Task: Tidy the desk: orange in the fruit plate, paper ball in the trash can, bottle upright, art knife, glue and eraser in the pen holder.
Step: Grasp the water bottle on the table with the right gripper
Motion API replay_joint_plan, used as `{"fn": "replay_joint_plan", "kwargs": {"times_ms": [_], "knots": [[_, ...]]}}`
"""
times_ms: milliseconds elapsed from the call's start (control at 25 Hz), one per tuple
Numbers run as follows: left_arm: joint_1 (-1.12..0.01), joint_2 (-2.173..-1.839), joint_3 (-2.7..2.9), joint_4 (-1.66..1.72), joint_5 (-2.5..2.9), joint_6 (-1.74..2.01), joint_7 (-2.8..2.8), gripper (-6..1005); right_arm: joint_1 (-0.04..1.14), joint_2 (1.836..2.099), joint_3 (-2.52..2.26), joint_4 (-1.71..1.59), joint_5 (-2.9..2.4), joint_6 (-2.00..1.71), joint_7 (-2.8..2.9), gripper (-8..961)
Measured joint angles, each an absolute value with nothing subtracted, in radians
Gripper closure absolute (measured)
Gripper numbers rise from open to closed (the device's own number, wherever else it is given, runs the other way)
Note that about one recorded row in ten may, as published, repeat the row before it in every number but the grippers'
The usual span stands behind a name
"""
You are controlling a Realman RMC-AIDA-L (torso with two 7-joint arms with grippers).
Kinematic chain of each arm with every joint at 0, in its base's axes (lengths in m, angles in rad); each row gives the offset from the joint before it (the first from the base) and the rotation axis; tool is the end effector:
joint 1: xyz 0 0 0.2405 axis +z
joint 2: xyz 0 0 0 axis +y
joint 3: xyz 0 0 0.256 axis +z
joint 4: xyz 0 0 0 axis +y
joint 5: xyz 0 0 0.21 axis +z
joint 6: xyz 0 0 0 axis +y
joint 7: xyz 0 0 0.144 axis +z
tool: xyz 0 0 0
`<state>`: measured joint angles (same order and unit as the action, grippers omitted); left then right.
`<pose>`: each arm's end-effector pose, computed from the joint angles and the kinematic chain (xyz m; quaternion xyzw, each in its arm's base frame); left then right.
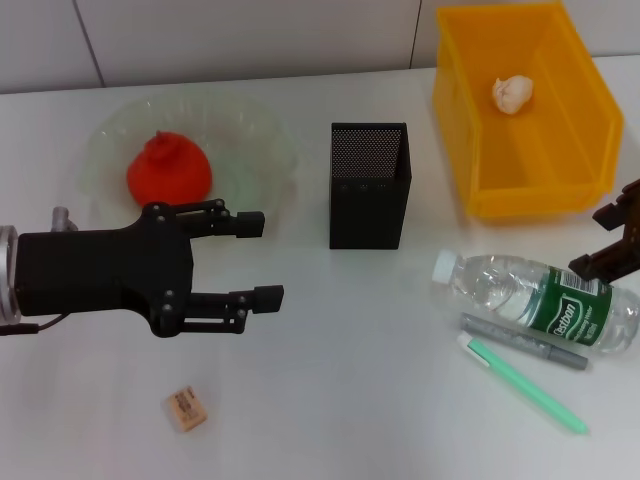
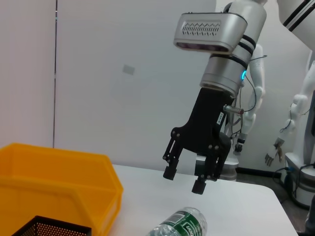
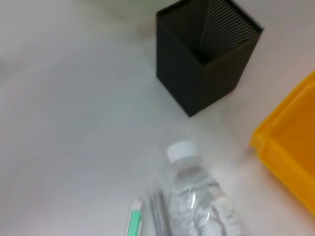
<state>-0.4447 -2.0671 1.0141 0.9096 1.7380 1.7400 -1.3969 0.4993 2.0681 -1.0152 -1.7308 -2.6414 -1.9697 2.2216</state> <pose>-0.2074 0.3050 0.0123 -0.9583 -0.0700 -0.2751 0.0321 0.1968 0.3107 0.1068 -0.9269 0.2646 -0.1835 0.1928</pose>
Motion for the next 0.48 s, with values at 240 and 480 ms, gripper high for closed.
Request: {"fn": "replay_joint_plan", "kwargs": {"times_ms": [240,480], "knots": [[-0.445,-2.068,1.018,0.91,1.738,1.741,-1.396,208,0.496,2.074,-1.038,-1.703,-2.681,-1.959,2.147,281],[-0.443,-2.068,1.026,0.904,1.738,1.741,-1.393,208,0.497,2.075,-1.067,-1.676,-2.7,-1.911,2.124,282]]}}
